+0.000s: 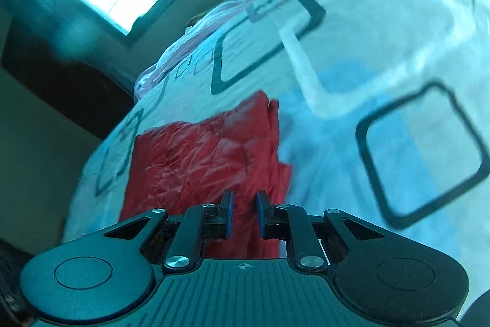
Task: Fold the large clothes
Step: 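Fold the held edge over the bundle with both grippers, then open them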
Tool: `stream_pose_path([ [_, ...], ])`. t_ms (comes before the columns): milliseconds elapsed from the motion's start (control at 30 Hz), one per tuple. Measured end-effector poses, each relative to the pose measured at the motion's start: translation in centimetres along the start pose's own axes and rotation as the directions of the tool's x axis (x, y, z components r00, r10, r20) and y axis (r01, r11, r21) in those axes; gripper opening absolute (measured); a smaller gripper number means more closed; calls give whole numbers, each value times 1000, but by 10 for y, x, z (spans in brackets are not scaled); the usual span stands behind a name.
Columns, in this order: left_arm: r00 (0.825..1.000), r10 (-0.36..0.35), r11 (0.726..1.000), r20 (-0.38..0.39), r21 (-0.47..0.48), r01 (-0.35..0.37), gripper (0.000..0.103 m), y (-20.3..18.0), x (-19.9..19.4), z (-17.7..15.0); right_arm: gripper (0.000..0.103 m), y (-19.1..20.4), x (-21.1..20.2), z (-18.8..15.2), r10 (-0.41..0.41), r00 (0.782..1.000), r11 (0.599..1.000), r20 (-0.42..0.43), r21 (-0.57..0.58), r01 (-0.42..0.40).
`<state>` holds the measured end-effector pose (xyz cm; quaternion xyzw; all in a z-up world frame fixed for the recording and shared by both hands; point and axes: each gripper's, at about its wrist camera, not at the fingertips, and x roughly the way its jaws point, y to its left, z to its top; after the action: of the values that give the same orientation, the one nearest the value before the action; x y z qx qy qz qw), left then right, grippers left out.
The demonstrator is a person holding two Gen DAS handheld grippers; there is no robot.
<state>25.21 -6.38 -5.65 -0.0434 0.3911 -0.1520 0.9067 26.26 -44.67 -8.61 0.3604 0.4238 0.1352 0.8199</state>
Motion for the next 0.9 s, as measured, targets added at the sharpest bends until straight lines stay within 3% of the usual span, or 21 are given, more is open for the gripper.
stream_pose_path([
  [233,1000,1,1000,-18,-28,-2,62,4,4,-9,15,27,26,-11,67,997,992,-32,-102,-70],
  [400,999,8,999,-35,-42,-9,73,5,5,-9,15,-3,26,-15,17,1000,1000,-11,-24,-17],
  [567,1000,2,999,-30,-45,-4,71,6,4,-7,16,-11,9,-10,35,999,999,11,24,-35],
  [600,1000,-1,999,-27,-44,0,71,6,3,-7,26,-10,4,-7,31,999,999,22,22,-32],
  [633,1000,-1,999,-24,-44,0,71,6,3,-7,48,-10,-1,-6,21,999,1000,36,21,-22],
  [667,1000,1,999,-23,-45,-2,71,6,3,-7,51,-12,-6,-5,29,998,999,49,29,-31],
  [700,1000,6,999,-22,-47,-7,71,7,3,-7,50,-14,-8,-3,49,997,998,54,38,-51],
  [767,1000,9,998,-12,-55,-10,70,7,2,-7,31,-13,-13,-2,69,996,997,51,29,-70],
  [833,1000,3,998,13,-59,-2,69,4,0,-6,29,-11,-4,-3,72,997,997,14,24,-72],
  [867,1000,-5,999,14,-52,5,69,2,1,-5,21,-8,3,-5,89,996,996,-5,23,-89],
  [900,1000,9,999,-4,-35,-9,69,0,4,-5,5,-2,10,-8,108,994,994,-25,15,-108],
])
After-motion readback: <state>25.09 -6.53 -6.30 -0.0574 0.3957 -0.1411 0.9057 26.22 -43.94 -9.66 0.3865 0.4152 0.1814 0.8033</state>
